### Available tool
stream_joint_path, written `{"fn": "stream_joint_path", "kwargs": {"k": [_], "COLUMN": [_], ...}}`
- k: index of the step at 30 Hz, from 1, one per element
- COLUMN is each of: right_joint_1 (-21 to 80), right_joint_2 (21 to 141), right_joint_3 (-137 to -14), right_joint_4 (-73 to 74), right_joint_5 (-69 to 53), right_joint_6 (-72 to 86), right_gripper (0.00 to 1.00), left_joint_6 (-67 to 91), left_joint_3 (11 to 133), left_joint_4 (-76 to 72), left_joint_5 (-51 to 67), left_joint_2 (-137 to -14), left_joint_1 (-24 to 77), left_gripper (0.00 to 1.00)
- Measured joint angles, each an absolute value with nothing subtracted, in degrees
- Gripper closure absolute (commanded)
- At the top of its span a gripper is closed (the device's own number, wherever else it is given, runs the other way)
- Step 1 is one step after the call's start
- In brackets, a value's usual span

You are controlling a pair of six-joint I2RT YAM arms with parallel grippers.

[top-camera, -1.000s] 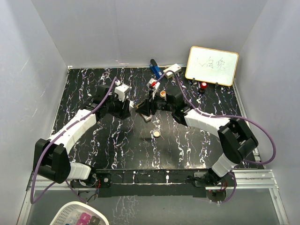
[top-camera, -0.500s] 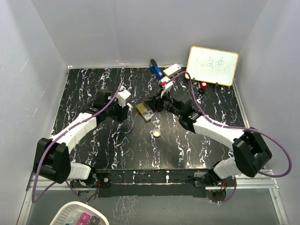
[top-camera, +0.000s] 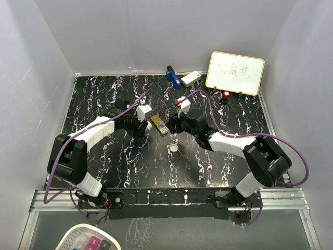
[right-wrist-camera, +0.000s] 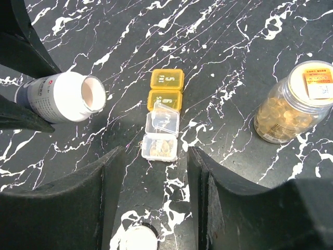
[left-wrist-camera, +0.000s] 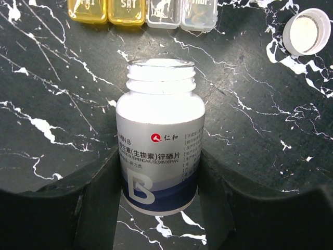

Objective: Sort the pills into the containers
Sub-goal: Pour the pill into the pill container.

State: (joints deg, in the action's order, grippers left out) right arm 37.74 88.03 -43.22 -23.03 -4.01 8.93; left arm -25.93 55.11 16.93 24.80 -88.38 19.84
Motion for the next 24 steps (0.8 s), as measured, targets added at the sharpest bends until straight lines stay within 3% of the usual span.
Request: {"fn": "stream_joint_path", "kwargs": {"k": [24], "right_joint_1": [39.7], "right_joint_2": [99.7], "right_joint_3": [-49.8], "right_joint_4": [-26.4], "right_joint_5": [-3.7], "right_joint_6": [5.7], "right_gripper": [0.49], "left_joint_6": [-32.5], "left_joint_3": [65.5], "left_joint_4": [26.7], "left_joint_5": [30.7], "left_joint_2": [-99.2], "left_joint_1": [19.8], "left_gripper": [1.00]}}
